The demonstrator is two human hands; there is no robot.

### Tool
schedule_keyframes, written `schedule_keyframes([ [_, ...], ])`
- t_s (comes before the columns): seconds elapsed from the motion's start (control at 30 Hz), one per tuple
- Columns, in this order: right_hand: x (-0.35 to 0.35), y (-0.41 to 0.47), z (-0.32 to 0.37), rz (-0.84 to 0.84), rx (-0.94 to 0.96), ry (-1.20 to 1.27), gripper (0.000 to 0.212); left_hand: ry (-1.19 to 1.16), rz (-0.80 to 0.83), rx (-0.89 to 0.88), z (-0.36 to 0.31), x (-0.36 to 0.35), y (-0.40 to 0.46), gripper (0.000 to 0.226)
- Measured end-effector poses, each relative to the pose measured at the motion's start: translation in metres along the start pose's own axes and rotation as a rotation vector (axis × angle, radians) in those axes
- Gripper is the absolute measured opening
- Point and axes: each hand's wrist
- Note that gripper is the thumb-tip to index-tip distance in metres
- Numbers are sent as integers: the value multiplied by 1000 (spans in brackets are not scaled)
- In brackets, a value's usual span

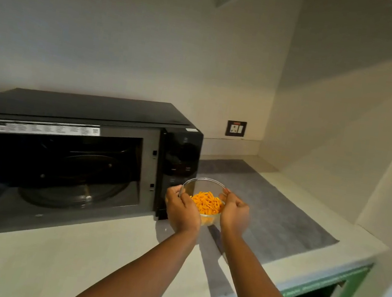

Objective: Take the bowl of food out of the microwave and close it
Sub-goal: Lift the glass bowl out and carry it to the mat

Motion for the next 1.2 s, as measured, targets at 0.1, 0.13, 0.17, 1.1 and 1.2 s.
schedule_keyframes([
  [0.1, 18, 22, -2, -42, 5, -12, 28, 3, 44, 7, 4, -27, -4, 25],
  [0.13, 22, 29, -4, -51, 0, -17, 27, 1, 61, 9, 6, -33, -4, 25],
  [0.17, 26, 35, -5, -58, -7, -29, 27, 7, 81, 21, 8, -41, -4, 25],
  [1.1, 86, 205, -89, -183, -114, -104, 24, 304, 521, 267, 106, -200, 51, 29],
  [1.2, 82, 215, -101, -178, -143, -54, 22, 318, 526, 276, 113, -207, 56, 30],
])
Point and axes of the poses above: each hand's wrist, its own y-axis towards the middle knuckle, its own x-axis out of the back of the hand, z = x × y, and after that the axes turned 10 degrees about z, right-handed
